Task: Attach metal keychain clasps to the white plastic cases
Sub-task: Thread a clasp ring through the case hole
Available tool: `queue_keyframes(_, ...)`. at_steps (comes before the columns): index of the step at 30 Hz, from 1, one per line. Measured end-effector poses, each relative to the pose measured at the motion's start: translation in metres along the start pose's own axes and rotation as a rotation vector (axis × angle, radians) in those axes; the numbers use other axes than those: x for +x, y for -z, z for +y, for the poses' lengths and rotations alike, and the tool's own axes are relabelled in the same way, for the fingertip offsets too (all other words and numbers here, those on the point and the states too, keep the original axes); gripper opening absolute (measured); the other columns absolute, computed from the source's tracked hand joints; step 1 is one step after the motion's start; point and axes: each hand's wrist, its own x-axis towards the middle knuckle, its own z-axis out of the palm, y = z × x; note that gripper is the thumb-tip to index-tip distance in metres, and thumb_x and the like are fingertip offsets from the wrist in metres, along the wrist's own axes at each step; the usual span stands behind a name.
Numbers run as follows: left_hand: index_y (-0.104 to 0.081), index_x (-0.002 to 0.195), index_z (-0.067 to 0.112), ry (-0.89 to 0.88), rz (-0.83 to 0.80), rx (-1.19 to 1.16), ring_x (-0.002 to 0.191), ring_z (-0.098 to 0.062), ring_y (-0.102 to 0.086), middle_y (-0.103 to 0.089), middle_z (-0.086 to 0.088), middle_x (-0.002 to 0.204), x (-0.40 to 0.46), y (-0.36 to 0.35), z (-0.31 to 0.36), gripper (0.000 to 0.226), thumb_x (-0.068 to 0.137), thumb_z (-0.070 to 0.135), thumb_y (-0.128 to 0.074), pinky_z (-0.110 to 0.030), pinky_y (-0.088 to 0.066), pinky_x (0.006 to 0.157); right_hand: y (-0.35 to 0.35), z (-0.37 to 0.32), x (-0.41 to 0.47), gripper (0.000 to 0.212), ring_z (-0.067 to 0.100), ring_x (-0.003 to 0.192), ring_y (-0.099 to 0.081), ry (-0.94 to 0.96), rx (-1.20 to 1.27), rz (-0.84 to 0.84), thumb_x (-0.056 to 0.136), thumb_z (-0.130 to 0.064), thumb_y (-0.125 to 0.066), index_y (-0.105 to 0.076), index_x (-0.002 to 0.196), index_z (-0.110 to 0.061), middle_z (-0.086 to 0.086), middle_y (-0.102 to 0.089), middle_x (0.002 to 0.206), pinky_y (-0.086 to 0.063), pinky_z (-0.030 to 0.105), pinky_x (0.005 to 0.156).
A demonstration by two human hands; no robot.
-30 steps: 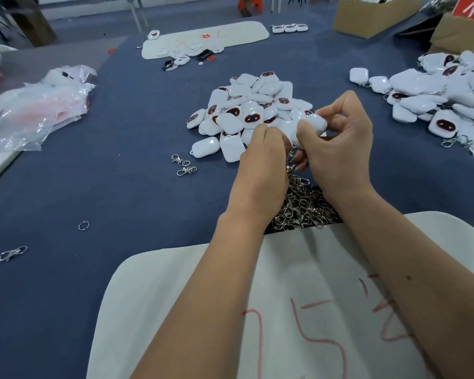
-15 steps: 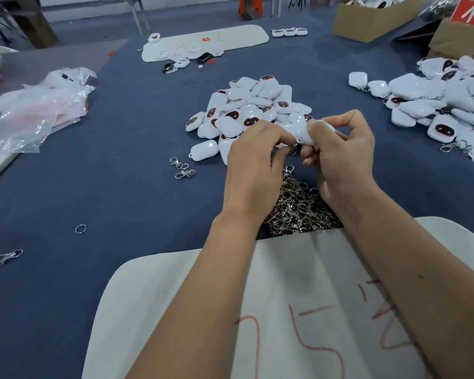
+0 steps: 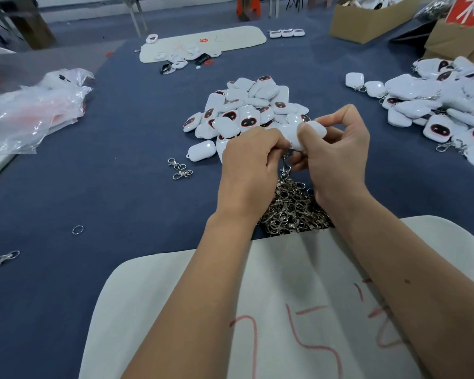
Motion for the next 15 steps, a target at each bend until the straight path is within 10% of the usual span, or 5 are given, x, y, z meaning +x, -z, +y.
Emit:
queue_keyframes(7, -0.076, 0.084, 0.007, 0.035, -0.006, 0.054, 0.078, -0.025, -0.063, -0.072, -0.003, 0.08, 0.0004, -0.0041, 0.0052, 0.019, 0.086, -0.005, -0.062, -0.045, -0.052, 0.072, -0.0006, 0.0018, -0.0016, 0.026, 0.03, 0.042, -0.061, 0.046, -0.011, 0.052, 0.085, 0.0, -0.062, -0.041, 0.088, -0.015, 0.012, -0.064, 0.064, -0.049, 0.033, 0.041)
queue_keyframes(12, -0.075, 0.096, 0.012, 0.424, 0.093, -0.435, 0.073, -0.006, -0.067, -0.074, 0.0, 0.083, 0.003, -0.009, 0.0092, 0.012, 0.09, 0.001, -0.072, -0.02, -0.055, 0.073, -0.0016, -0.0005, 0.0017, 0.023, 0.021, 0.044, -0.061, -0.008, 0.102, -0.001, 0.092, -0.002, -0.063, -0.044, 0.097, -0.014, 0.008, -0.066, 0.061, -0.049, 0.027, 0.042)
queue_keyframes(15, -0.076, 0.092, 0.01, 0.483, 0.041, -0.505, 0.076, -0.006, -0.067, -0.076, -0.002, 0.085, 0.0052, -0.0097, 0.008, 0.008, 0.092, 0.003, -0.072, -0.028, -0.057, 0.08, -0.0006, -0.0006, 0.0039, 0.015, 0.018, 0.047, -0.062, -0.058, 0.17, -0.028, 0.096, -0.002, -0.063, -0.057, 0.107, -0.012, 0.003, -0.065, 0.061, -0.053, 0.026, 0.048)
